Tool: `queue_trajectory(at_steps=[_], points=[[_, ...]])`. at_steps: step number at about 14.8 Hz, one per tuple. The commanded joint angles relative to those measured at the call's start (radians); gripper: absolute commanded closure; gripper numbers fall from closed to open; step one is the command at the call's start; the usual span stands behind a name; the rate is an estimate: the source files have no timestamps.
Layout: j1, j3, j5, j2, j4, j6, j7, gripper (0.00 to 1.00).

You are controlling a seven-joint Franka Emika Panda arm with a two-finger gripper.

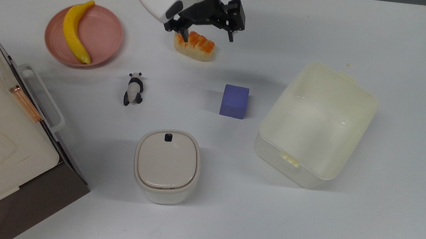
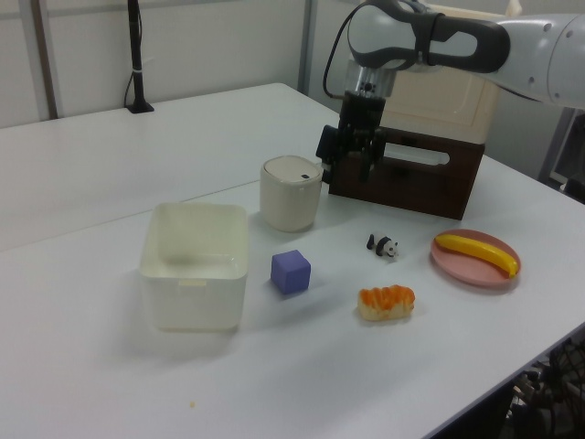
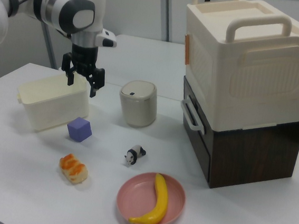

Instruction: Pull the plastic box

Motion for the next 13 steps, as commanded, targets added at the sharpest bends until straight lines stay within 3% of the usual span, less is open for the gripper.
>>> queue_trajectory(at_steps=[1, 4, 7, 11, 13], points=[[0.058, -0.009, 0.016, 0.003, -0.104, 0.13, -0.019, 0.0], [0.108, -0.009, 0.013, 0.053, -0.104, 0.213, -0.036, 0.0], [0.142, -0.006, 0.016, 0.054, -0.041, 0.225, -0.177, 0.0], [0.229, -0.006, -0.041, 0.095, 0.047, 0.256, -0.494, 0.0], [0.262, -0.006, -0.048, 0.118, 0.071, 0.286, -0.537, 0.0]])
